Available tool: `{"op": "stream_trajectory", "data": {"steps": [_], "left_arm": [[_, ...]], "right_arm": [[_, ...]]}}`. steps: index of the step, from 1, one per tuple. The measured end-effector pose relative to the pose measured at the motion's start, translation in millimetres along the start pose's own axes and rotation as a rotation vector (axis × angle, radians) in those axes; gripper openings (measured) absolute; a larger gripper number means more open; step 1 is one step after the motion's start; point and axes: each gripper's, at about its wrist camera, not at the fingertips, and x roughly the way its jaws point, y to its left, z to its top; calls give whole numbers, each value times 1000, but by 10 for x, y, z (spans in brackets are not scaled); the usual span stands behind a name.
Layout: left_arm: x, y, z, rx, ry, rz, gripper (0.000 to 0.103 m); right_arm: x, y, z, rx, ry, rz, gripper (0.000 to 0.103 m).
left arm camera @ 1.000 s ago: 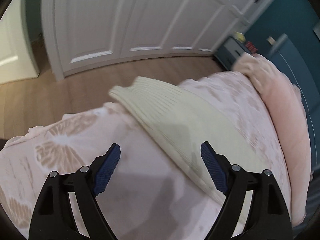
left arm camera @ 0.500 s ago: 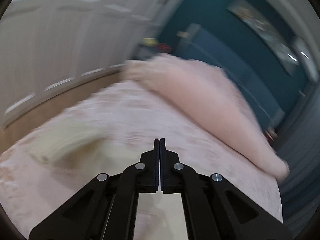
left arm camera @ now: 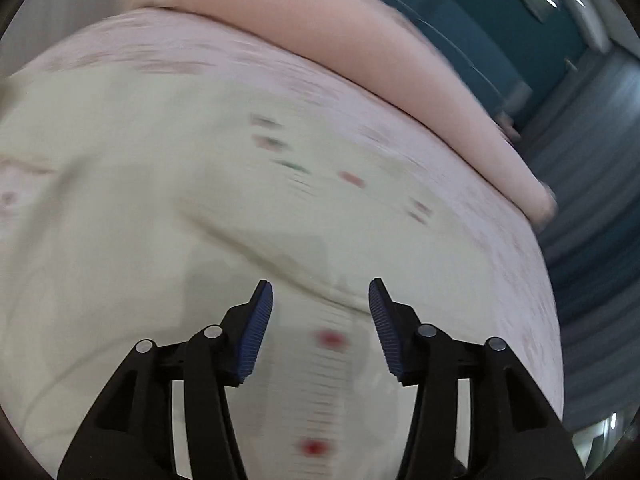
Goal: Fold small clothes
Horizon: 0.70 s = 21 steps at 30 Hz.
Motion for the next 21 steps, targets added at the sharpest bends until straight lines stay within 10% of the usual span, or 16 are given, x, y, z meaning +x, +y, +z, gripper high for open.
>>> {"op": "stream_trajectory", "data": {"steps": [8,12,14,19,21], "left_arm": [[-1056,1964,895,-398,-334,233,77],[-904,2297,1290,-402,-277,316,79],[-832,2333,1369,-378,-248,326,72],[-738,2539,1411,-397,-201,357,9],[-828,2511,1429,-401,-236,338,8]], "right_arm": [[44,83,10,-37,10,-53,35],[52,63,19,-39,12,-53,35],[52,52,20,-34,11,-46,35],[37,5,17,-19,7,-23,35],[34,-4,17,-16,5,-18,36]]}}
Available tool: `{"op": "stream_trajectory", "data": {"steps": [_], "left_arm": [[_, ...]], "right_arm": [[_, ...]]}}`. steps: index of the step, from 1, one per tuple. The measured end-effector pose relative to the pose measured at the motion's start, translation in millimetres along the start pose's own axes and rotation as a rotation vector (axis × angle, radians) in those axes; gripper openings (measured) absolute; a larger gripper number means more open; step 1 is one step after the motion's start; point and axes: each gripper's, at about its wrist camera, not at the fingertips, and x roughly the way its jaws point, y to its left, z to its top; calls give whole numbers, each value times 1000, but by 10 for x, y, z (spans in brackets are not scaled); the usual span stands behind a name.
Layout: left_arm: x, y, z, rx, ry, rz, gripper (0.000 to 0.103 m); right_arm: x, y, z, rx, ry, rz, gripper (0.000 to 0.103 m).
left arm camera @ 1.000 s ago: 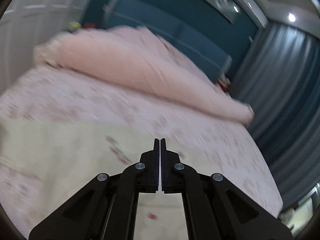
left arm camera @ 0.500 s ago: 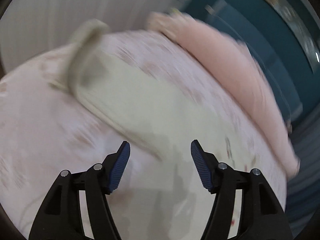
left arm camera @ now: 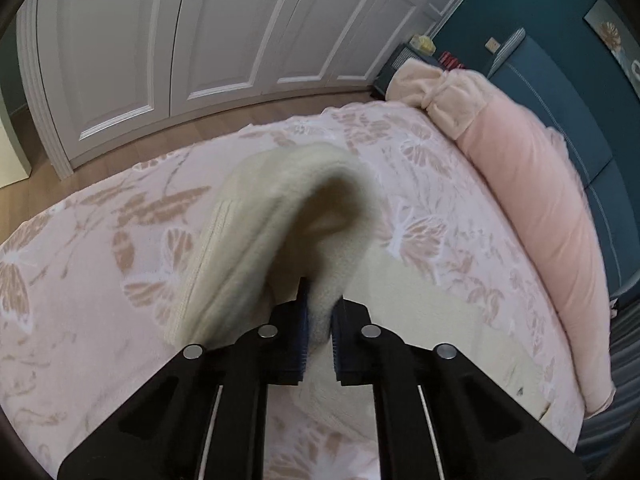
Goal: Fold small clothes
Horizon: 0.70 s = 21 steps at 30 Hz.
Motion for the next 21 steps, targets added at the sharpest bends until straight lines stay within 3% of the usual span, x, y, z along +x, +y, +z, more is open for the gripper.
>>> {"op": "stream_trajectory", "data": {"steps": [3,6,8,10,13,14,17,19,21], "left_arm": [[-255,-186,14,60,-96,-30,7],[-552,-560,-26,136,-142,-114,6],[-825,-961,-184,214,-165,-204,6],[-1127,-1548,-577,332,-158,-350,6],[-1338,-2282,-1451,487,-48,-534,7],[-1326,-2400,-1674,524,-11,-547,7],[-960,-2687,-2826,705,209,-474,13],[-743,-2550,-3197,713,304,-398,12],[-697,-2249,-3260,638,336,-402,15]], "right_arm": [[-2,1,-2,2,-1,4,36],[-3,1,-1,2,-1,4,36],[-4,5,-6,4,-2,6,36],[-6,7,-4,8,-1,9,36],[-31,17,3,13,-4,11,36],[-47,24,10,11,-6,9,37],[-127,113,64,-24,-17,-33,50],[-180,239,151,-82,-48,-63,52],[-192,405,284,-153,-76,-82,52]]}}
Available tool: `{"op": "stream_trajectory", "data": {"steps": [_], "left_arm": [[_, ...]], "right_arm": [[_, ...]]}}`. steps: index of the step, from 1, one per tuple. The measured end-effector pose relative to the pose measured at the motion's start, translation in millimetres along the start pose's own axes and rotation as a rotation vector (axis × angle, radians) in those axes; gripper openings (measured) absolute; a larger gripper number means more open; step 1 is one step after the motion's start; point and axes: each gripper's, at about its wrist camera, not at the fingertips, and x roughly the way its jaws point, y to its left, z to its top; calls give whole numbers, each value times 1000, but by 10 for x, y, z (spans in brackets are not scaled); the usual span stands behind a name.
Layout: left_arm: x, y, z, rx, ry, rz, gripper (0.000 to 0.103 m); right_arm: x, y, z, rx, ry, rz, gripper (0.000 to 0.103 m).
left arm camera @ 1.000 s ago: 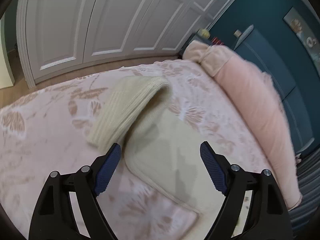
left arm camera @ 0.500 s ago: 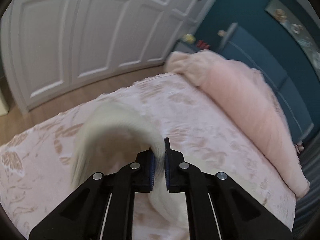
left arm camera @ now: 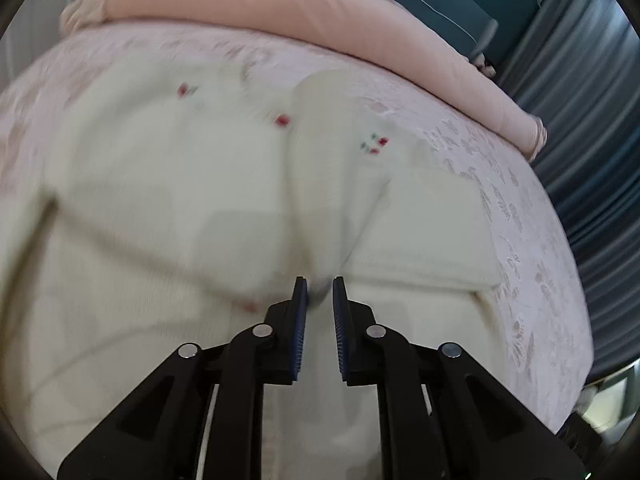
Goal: Fold small clothes
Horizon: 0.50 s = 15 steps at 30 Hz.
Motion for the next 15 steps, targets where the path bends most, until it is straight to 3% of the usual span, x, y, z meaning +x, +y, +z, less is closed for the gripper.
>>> {"op": "stream_trajectory", "data": {"steps": [3,6,8,13,14,15], "left_arm": [[-328,469,-18,-125,-72,2,38],[-570,925,185,-210,-160,54,51],[-554,1189,332,-288,-158,70,53],[-301,1557,450,-507,-94,-35,53],[-269,1562,438,-521,-94,-39,53],[-236,1584,455,-531,-98,-29,53]], "right_arm": [[145,230,289,-66,-5,13,54],[427,347,603,-34,1,50,56],[659,421,781,-11,25,53,56],[1273,717,1048,-58,102,-16,56],[1384,758,1056,-72,117,-27,53],[1496,788,1046,-85,138,-37,28]]}}
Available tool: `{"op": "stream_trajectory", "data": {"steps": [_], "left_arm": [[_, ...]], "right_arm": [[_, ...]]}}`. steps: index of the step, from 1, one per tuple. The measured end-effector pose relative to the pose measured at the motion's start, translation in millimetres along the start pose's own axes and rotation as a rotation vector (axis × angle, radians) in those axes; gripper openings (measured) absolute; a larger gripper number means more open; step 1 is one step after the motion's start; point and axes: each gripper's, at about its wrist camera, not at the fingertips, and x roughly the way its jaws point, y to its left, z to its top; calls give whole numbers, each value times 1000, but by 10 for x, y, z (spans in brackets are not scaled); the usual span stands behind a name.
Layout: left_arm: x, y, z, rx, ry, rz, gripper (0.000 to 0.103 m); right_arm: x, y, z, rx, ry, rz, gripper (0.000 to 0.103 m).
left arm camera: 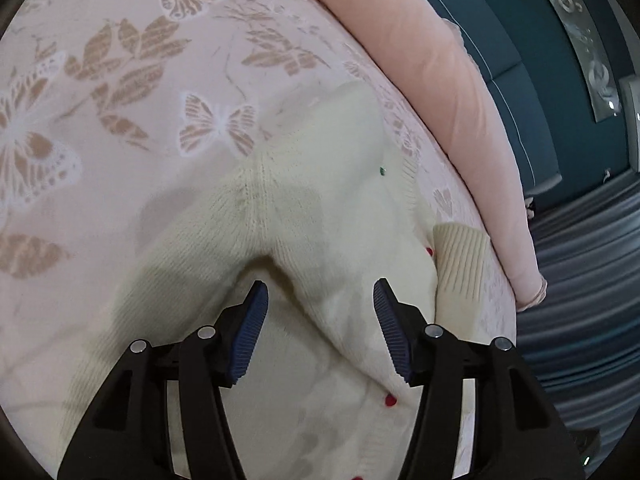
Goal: Fold small clothes
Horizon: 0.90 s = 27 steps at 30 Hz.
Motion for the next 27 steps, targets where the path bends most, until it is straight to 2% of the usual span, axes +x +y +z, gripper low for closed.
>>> {"op": "stream_trajectory", "data": {"steps": [1,2,3,4,5,6,7,8,10,11,12,13,14,16,18,23,25,27], "left_arm": [[10,2,21,-5,-15,12,51],[1,-8,43,-8,-33,19,48],[-37,21,77,-16,-64,41,41],[-79,55,116,-22,-89,59,32],[-102,85,168,-30,-107,70,29],[-130,137,211,-39,-129,84,26],[-150,191,241,-43,-145,100,23],[-163,242,253,-39,-144,104,23],[-137,327,278,-23,-131,109,20],[-152,351,277,-13,-137,108,20],[-188,358,270,7,-152,114,20],[-201,362,261,18,-158,111,21],[-193,364,247,23,-159,106,21],[-146,329,210,48,-167,136,21],[-144,295,186,63,-172,148,21],[-231,311,180,35,-149,117,23],[-279,310,192,8,-147,83,35],[-297,288,194,-4,-147,65,42]], "right_arm": [[64,20,-6,-7,14,14,7],[69,25,4,-2,22,38,7],[-88,-2,12,36,-37,81,6],[-560,-125,-11,106,-214,193,6],[-826,-280,-90,157,-310,248,6],[-942,-422,-166,202,-352,260,6],[-963,-622,-275,271,-353,223,3],[-809,-904,-430,355,-277,116,2],[-452,-1241,-640,440,-67,26,2],[-362,-1414,-787,508,-25,76,1],[-412,-1498,-855,554,-57,138,0],[-502,-1532,-868,568,-76,156,1],[-567,-1525,-852,555,-97,149,3],[-668,-1497,-820,525,-125,124,26],[-710,-1510,-826,527,-139,161,46],[-854,-1545,-999,528,-130,213,50],[-908,-1500,-1040,513,-139,235,60],[-882,-1455,-1021,479,-126,222,60]]}}
